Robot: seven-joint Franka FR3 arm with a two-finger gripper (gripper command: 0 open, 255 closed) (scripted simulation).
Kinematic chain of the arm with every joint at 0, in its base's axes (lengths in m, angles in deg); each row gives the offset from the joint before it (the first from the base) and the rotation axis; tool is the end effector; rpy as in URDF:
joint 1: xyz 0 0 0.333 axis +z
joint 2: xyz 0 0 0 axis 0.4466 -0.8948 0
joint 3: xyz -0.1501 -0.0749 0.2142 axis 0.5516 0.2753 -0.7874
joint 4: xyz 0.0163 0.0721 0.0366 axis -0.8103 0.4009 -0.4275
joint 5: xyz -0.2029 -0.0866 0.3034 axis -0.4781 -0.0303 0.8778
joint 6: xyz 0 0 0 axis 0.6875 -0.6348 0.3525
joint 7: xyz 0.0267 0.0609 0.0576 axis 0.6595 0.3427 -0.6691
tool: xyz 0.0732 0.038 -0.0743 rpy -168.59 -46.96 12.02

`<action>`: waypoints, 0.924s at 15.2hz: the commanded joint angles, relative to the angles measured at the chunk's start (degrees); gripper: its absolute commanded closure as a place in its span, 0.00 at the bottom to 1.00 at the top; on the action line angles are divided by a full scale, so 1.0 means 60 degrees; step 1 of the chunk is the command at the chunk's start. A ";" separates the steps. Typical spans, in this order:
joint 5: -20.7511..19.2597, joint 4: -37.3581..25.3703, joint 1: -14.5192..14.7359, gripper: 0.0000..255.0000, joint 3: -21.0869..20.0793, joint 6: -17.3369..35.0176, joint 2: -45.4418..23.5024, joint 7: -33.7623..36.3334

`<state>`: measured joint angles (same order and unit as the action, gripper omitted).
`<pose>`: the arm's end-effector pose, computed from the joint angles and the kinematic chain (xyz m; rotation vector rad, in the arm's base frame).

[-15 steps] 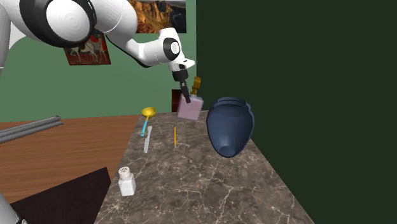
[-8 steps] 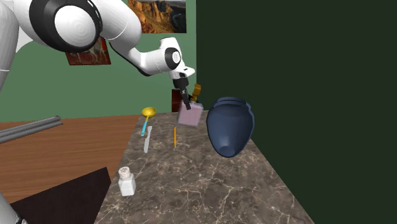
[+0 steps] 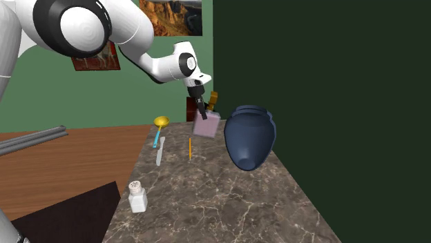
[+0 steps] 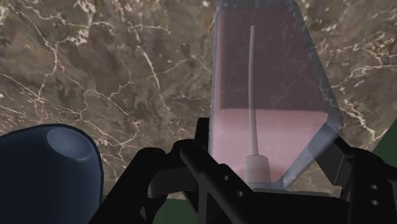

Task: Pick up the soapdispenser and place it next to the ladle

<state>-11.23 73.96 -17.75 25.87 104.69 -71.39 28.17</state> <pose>0.6176 0.2652 0.3005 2.9774 -0.7433 0.3940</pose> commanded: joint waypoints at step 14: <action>0.0319 0.0019 -0.0050 0.00 -0.0209 -0.0735 0.0706 -0.0175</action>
<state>-9.35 74.06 -18.08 24.64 100.40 -67.24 27.09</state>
